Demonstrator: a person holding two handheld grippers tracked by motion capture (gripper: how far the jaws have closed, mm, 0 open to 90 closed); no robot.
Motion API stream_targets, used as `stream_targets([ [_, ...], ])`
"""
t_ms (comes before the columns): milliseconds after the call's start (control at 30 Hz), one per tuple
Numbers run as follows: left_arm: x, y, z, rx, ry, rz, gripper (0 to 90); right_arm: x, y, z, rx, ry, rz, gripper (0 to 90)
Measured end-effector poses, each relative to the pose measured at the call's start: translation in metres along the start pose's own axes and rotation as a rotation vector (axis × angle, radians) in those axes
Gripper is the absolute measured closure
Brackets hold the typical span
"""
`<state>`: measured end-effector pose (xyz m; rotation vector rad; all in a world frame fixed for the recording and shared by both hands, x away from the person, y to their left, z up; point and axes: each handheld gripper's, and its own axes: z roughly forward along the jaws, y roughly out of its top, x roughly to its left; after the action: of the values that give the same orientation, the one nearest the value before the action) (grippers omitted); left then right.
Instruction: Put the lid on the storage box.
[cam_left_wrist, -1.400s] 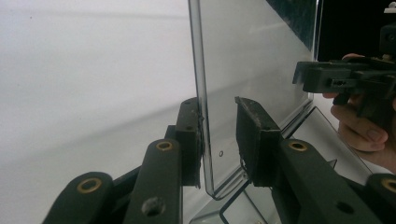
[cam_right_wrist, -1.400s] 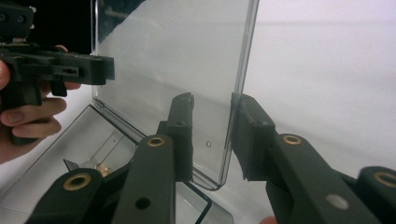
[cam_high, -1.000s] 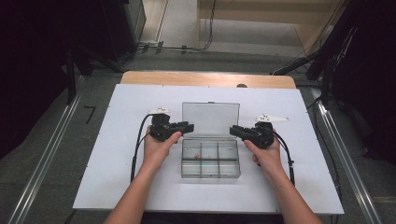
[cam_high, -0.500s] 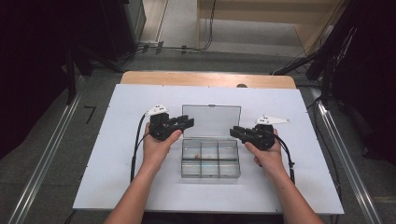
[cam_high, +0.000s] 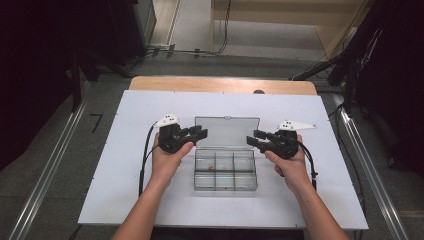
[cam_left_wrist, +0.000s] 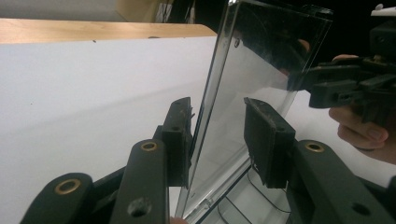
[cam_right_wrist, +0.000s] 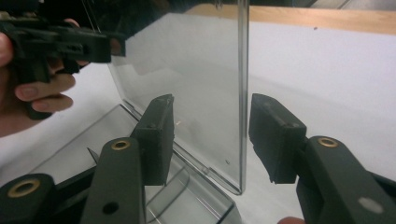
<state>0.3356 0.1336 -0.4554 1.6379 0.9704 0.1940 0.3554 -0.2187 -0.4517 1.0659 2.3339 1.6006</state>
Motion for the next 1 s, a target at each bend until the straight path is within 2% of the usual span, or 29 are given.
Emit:
stream_targets([
  [200,-0.003,-0.001,-0.002,-0.001,-0.006,0.001,61.0,0.01,0.01,-0.007,-0.021,-0.015,-0.023,46.3],
  [500,-0.007,-0.003,-0.006,0.006,-0.023,0.012,59.4,0.018,0.015,-0.01,-0.039,-0.006,-0.049,47.1],
  [700,-0.008,-0.004,-0.007,0.014,-0.032,0.02,58.1,0.021,0.015,-0.012,-0.036,-0.026,-0.054,54.1],
  [1000,-0.01,-0.006,-0.007,0.026,-0.037,0.019,55.7,0.021,0.013,-0.015,-0.036,-0.019,-0.039,60.6],
])
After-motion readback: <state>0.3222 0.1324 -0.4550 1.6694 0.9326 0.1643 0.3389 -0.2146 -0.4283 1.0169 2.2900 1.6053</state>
